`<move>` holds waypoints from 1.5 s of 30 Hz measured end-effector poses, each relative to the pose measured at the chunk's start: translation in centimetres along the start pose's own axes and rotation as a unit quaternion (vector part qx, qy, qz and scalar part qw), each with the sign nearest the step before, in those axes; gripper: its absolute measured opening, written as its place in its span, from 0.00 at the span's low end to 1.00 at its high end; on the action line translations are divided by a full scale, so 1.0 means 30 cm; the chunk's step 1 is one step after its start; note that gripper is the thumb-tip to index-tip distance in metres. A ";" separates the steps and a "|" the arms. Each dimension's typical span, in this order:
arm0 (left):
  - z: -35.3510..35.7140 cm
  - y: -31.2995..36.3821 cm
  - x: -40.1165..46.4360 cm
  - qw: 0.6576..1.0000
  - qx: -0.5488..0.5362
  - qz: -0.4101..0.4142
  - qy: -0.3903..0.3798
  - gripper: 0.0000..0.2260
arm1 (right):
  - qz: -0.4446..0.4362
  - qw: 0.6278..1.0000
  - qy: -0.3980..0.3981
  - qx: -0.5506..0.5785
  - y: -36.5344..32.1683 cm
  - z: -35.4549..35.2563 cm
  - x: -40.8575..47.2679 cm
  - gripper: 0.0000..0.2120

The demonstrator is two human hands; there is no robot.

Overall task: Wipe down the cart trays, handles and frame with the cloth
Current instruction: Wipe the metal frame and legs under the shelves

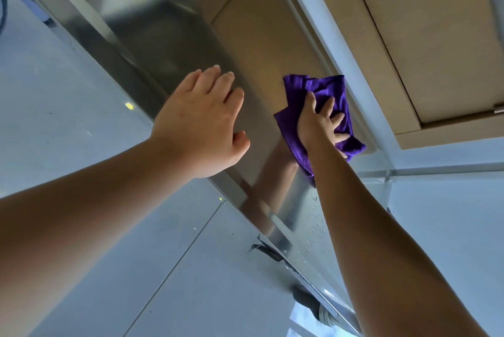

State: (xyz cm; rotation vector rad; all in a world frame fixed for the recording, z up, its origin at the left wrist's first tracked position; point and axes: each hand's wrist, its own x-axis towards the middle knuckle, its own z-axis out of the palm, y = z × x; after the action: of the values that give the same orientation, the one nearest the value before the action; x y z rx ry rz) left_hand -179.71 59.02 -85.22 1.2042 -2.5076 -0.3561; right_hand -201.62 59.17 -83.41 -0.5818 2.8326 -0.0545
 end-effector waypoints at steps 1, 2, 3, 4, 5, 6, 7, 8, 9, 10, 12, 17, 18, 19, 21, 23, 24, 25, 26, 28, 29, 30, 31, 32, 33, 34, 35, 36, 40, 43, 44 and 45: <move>0.000 0.000 0.000 1.000 -0.001 0.000 -0.002 0.30 | -0.012 1.000 -0.002 -0.006 0.016 0.007 -0.031 0.32; 0.001 0.000 0.001 1.000 -0.003 0.001 -0.002 0.30 | -0.025 1.000 -0.003 -0.014 0.033 0.013 -0.064 0.32; 0.004 0.000 0.002 1.000 -0.006 0.003 0.001 0.30 | -0.041 0.999 -0.001 -0.020 0.049 0.019 -0.097 0.32; 0.006 0.000 0.002 1.000 -0.010 0.005 0.008 0.30 | -0.056 0.998 0.001 -0.023 0.063 0.027 -0.127 0.32; 0.007 0.000 0.001 1.000 -0.014 0.006 0.015 0.29 | -0.068 0.997 0.001 -0.025 0.075 0.034 -0.155 0.32; 0.009 -0.002 0.000 1.000 -0.019 0.007 0.021 0.29 | -0.079 0.996 0.002 -0.029 0.087 0.042 -0.183 0.32; 0.012 -0.003 0.000 0.999 -0.023 0.009 0.022 0.29 | -0.091 0.995 0.002 -0.035 0.099 0.049 -0.212 0.32; 0.013 -0.004 0.000 0.999 -0.025 0.011 0.023 0.29 | -0.104 0.994 0.003 -0.042 0.112 0.055 -0.240 0.31; 0.013 -0.004 -0.001 0.999 -0.024 0.013 0.024 0.30 | -0.118 0.992 0.002 -0.046 0.124 0.061 -0.269 0.31; 0.012 -0.004 -0.001 0.999 -0.021 0.016 0.027 0.31 | -0.132 0.990 0.001 -0.048 0.135 0.066 -0.297 0.31; 0.008 -0.003 -0.002 0.999 -0.019 0.017 0.029 0.32 | -0.159 0.986 -0.004 -0.049 0.156 0.072 -0.351 0.30; 0.013 -0.013 -0.007 0.998 -0.031 0.027 0.044 0.27 | -0.230 0.970 -0.033 -0.077 0.222 0.088 -0.469 0.32; 0.013 -0.017 -0.006 0.998 -0.033 0.028 0.047 0.26 | -0.251 0.964 -0.036 -0.084 0.238 0.088 -0.485 0.33; 0.013 -0.021 -0.007 0.998 -0.033 0.030 0.048 0.25 | -0.277 0.956 -0.035 -0.093 0.255 0.084 -0.496 0.35; 0.010 -0.027 -0.003 0.997 -0.031 0.039 0.051 0.27 | -0.332 0.936 -0.030 -0.111 0.292 0.071 -0.497 0.36; 0.008 -0.026 -0.002 0.997 -0.033 0.050 0.047 0.28 | -0.372 0.918 -0.036 -0.136 0.338 0.050 -0.481 0.35; 0.011 -0.023 -0.005 0.997 -0.033 0.054 0.046 0.29 | -0.390 0.908 -0.039 -0.149 0.366 0.042 -0.470 0.34; 0.014 -0.021 -0.008 0.997 -0.030 0.056 0.049 0.29 | -0.411 0.897 -0.040 -0.159 0.393 0.034 -0.456 0.33; 0.018 -0.017 -0.012 0.997 -0.027 0.056 0.053 0.28 | -0.433 0.886 -0.040 -0.164 0.419 0.028 -0.442 0.34; 0.019 -0.010 -0.015 0.997 -0.025 0.059 0.052 0.27 | -0.473 0.863 -0.042 -0.170 0.467 0.017 -0.414 0.35; 0.017 -0.010 -0.016 0.997 -0.025 0.058 0.048 0.27 | -0.491 0.853 -0.044 -0.174 0.487 0.013 -0.401 0.34; 0.014 -0.012 -0.016 0.997 -0.023 0.058 0.046 0.26 | -0.507 0.842 -0.042 -0.179 0.505 0.012 -0.389 0.34; 0.012 -0.015 -0.016 0.997 -0.020 0.057 0.045 0.25 | -0.518 0.834 -0.038 -0.184 0.519 0.010 -0.376 0.34; 0.010 -0.018 -0.015 0.997 -0.017 0.057 0.046 0.25 | -0.526 0.828 -0.033 -0.189 0.531 0.010 -0.363 0.34; 0.007 -0.019 -0.014 0.997 -0.015 0.058 0.045 0.24 | -0.533 0.823 -0.027 -0.194 0.543 0.009 -0.350 0.34; 0.004 -0.019 -0.012 0.997 -0.014 0.059 0.042 0.24 | -0.540 0.818 -0.023 -0.198 0.557 0.007 -0.339 0.34; 0.002 -0.018 -0.009 0.997 -0.013 0.060 0.038 0.25 | -0.547 0.813 -0.021 -0.199 0.572 0.004 -0.327 0.34; 0.001 -0.017 -0.009 0.998 -0.011 0.060 0.035 0.25 | -0.557 0.806 -0.019 -0.201 0.591 0.002 -0.315 0.34; -0.001 -0.010 -0.011 0.998 -0.010 0.056 0.024 0.25 | -0.587 0.779 -0.012 -0.220 0.631 -0.019 -0.282 0.33; -0.009 0.016 -0.023 0.996 0.013 0.077 0.047 0.22 | -0.585 0.785 0.021 -0.203 0.618 -0.034 -0.313 0.32; -0.009 0.039 -0.031 0.994 0.016 0.087 0.064 0.20 | -0.568 0.806 0.037 -0.163 0.618 -0.032 -0.341 0.31; -0.008 0.072 -0.041 0.993 0.005 0.094 0.075 0.19 | -0.542 0.832 0.056 -0.108 0.614 -0.028 -0.378 0.29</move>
State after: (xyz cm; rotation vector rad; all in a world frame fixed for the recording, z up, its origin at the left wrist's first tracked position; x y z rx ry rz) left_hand -180.40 61.28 -84.44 0.9507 -2.4673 -0.1976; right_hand -198.82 80.56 -81.51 -2.1906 2.2018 0.0324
